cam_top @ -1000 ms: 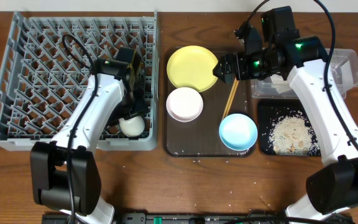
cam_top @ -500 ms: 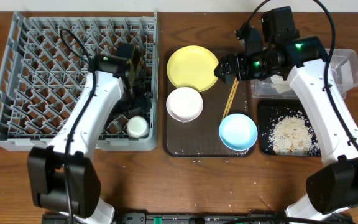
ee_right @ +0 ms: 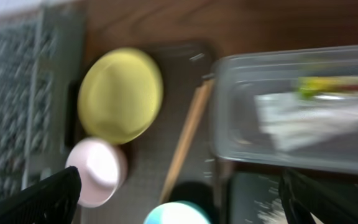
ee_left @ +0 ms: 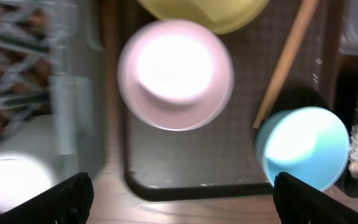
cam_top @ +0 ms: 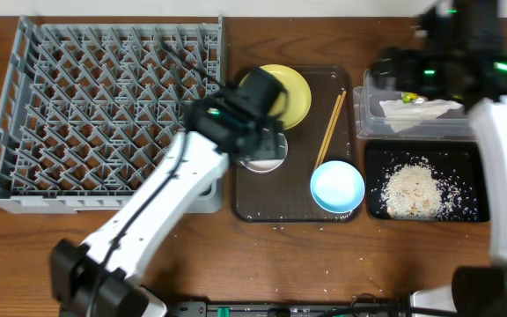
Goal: Sort waste into correct bins and load items into the dishwasher
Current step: 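Reach the left gripper to the light-blue bowl and grasp its rim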
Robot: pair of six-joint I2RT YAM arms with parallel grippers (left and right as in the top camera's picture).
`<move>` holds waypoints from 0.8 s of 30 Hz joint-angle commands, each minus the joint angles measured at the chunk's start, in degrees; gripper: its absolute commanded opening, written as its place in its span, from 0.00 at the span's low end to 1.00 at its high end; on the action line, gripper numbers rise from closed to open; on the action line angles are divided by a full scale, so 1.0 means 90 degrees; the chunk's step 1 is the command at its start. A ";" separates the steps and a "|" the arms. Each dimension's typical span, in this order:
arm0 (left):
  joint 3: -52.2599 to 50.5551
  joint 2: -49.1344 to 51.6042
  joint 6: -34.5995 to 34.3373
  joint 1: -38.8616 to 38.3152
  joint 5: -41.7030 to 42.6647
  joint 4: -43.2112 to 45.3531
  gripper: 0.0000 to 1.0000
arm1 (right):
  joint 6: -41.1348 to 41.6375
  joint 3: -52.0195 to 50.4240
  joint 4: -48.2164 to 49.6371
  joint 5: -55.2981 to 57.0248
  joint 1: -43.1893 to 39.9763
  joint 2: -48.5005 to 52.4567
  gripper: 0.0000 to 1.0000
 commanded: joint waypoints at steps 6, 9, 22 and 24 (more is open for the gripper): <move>0.0029 0.1207 -0.0257 -0.0952 0.0308 0.0967 0.92 | 0.0369 0.0151 -0.0253 0.0469 -0.0500 -0.0250 0.99; 0.0032 0.1756 -0.0228 -0.1175 0.0763 0.1445 0.91 | 0.0369 0.0151 -0.0253 0.0466 -0.0503 -0.0250 0.99; 0.0073 0.2625 0.0070 -0.1270 0.1316 0.1836 0.74 | 0.0372 0.0151 -0.0253 0.0466 -0.0503 -0.0250 0.99; 0.0073 0.2676 0.0070 -0.1270 0.1353 0.1897 0.73 | 0.0372 0.0151 -0.0253 0.0466 -0.0503 -0.0250 0.99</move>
